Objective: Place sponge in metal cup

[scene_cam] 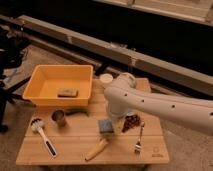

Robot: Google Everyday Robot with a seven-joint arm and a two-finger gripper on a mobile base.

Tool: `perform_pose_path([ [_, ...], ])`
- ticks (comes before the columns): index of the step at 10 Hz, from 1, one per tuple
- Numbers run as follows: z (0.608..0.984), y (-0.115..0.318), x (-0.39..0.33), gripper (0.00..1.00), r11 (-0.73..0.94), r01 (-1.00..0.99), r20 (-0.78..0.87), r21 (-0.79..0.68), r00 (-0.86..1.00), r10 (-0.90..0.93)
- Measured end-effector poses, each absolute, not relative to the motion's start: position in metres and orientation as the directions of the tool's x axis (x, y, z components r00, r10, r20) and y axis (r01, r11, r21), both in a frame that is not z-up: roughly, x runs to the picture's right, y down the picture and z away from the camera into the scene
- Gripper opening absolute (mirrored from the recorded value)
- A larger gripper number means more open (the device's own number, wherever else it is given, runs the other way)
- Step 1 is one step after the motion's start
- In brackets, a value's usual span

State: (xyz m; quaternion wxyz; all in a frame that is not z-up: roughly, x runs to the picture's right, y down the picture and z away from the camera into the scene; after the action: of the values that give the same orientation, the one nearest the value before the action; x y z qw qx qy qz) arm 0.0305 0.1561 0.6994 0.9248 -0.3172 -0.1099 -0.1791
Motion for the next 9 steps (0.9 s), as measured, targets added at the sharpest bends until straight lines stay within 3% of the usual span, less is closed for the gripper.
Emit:
perform_pose_path([
  [9,0.716,0.155,0.013,0.65,0.735,0.405,0.311,-0.543,0.911,-0.272],
])
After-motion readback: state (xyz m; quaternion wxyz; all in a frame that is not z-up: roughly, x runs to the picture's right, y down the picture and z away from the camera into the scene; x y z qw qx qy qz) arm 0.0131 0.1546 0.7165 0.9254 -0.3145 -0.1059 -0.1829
